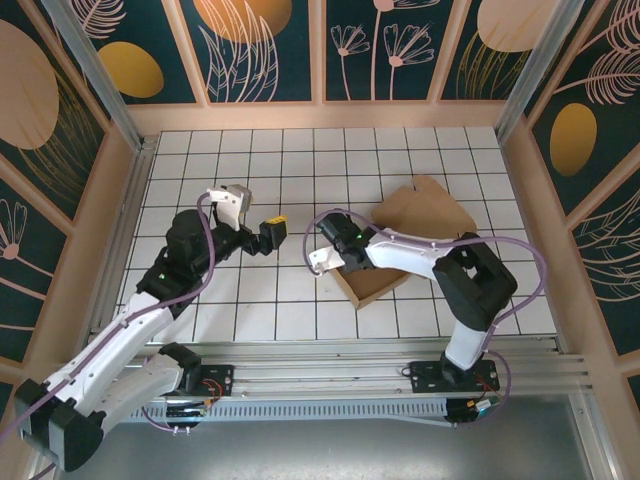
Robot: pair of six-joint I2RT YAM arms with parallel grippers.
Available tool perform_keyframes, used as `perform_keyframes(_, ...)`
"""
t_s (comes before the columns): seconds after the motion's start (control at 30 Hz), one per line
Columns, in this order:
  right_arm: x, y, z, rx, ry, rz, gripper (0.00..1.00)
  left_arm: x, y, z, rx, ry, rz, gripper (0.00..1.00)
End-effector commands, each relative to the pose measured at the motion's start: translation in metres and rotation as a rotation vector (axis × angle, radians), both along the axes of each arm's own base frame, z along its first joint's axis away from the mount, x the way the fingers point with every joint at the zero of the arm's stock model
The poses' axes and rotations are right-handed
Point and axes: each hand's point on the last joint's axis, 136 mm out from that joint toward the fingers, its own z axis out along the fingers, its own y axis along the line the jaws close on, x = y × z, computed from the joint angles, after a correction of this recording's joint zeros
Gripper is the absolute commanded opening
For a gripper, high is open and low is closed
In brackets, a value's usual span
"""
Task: Fold the paper box
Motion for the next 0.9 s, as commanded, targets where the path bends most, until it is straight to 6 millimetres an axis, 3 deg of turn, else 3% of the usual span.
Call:
perform_keyframes(0.0,-0.006,-0.003,0.022,0.077,-0.037,-0.032,0.66,0.003,-0.006,0.003,-0.025,0.006,-0.011,0.99)
perform_keyframes(0.13,-0.006,-0.012,0.04,0.097,-0.075,-0.087,0.69,0.007,-0.011,0.004,-0.034,0.007,-0.026,0.99)
perform_keyframes(0.2,-0.006,-0.01,0.058,0.158,-0.095,-0.141,0.69,0.007,-0.015,0.004,-0.028,0.004,-0.049,0.99)
perform_keyframes(0.27,-0.006,-0.001,0.09,0.309,-0.127,-0.267,0.69,0.005,-0.024,-0.002,-0.018,0.012,-0.101,0.99)
perform_keyframes(0.3,-0.004,0.002,0.109,0.409,-0.153,-0.365,0.69,0.003,-0.029,-0.005,-0.009,0.018,-0.136,0.99)
perform_keyframes(0.37,0.004,-0.002,0.16,0.734,-0.212,-0.722,0.65,-0.001,-0.043,-0.013,0.013,0.054,-0.225,0.99)
perform_keyframes(0.43,0.0,-0.032,0.185,1.003,-0.189,-1.145,0.59,-0.007,-0.057,-0.023,0.043,0.09,-0.329,0.99)
perform_keyframes(0.5,-0.023,-0.059,0.179,1.112,-0.064,-1.465,0.56,-0.019,-0.071,-0.032,0.094,0.132,-0.448,0.99)
perform_keyframes(0.57,-0.052,-0.081,0.159,1.178,0.09,-1.746,0.53,-0.034,-0.085,-0.039,0.162,0.144,-0.557,0.99)
perform_keyframes(0.67,-0.085,-0.095,0.128,1.271,0.347,-2.004,0.51,-0.062,-0.106,-0.049,0.274,0.092,-0.696,0.99)
perform_keyframes(0.77,-0.108,-0.125,0.103,1.385,0.386,-2.262,0.52,-0.082,-0.121,-0.047,0.308,0.054,-0.783,0.99)
perform_keyframes(0.87,-0.121,-0.137,0.08,1.405,0.415,-2.37,0.55,-0.085,-0.126,-0.035,0.257,0.023,-0.8,0.99)
